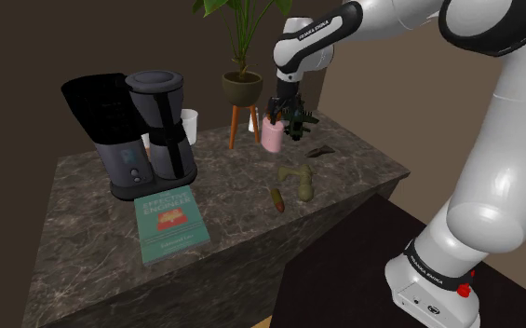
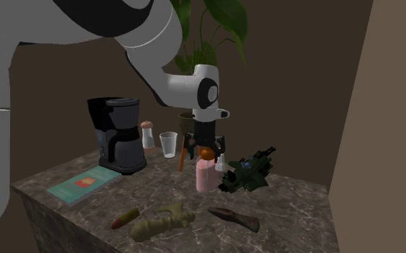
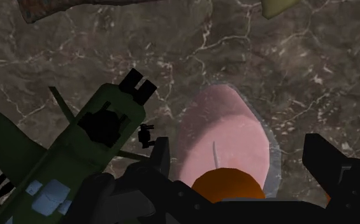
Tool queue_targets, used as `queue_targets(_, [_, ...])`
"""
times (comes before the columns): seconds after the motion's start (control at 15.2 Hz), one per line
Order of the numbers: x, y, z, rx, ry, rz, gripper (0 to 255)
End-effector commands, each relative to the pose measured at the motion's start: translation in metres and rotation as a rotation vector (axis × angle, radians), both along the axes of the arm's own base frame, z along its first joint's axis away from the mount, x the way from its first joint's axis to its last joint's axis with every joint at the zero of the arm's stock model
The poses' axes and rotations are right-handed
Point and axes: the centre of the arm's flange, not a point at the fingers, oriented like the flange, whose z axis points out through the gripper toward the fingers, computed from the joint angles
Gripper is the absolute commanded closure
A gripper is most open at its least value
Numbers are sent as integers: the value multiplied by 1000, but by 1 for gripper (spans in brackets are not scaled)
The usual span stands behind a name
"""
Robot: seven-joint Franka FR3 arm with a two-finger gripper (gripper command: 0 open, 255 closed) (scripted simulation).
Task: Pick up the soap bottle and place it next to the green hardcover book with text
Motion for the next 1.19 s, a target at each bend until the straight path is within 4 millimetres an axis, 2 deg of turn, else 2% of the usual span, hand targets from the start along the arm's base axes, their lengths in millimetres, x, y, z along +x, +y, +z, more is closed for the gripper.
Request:
queue_targets(0.0, [3,1,-10,1,1,0,0])
queue_targets(0.33, [3,2,-34,0,1,0,0])
queue_targets(0.79, [3,2,-34,1,1,0,0])
queue_targets(0.86, [3,2,-34,1,1,0,255])
queue_targets(1.12, [3,2,-34,0,1,0,255])
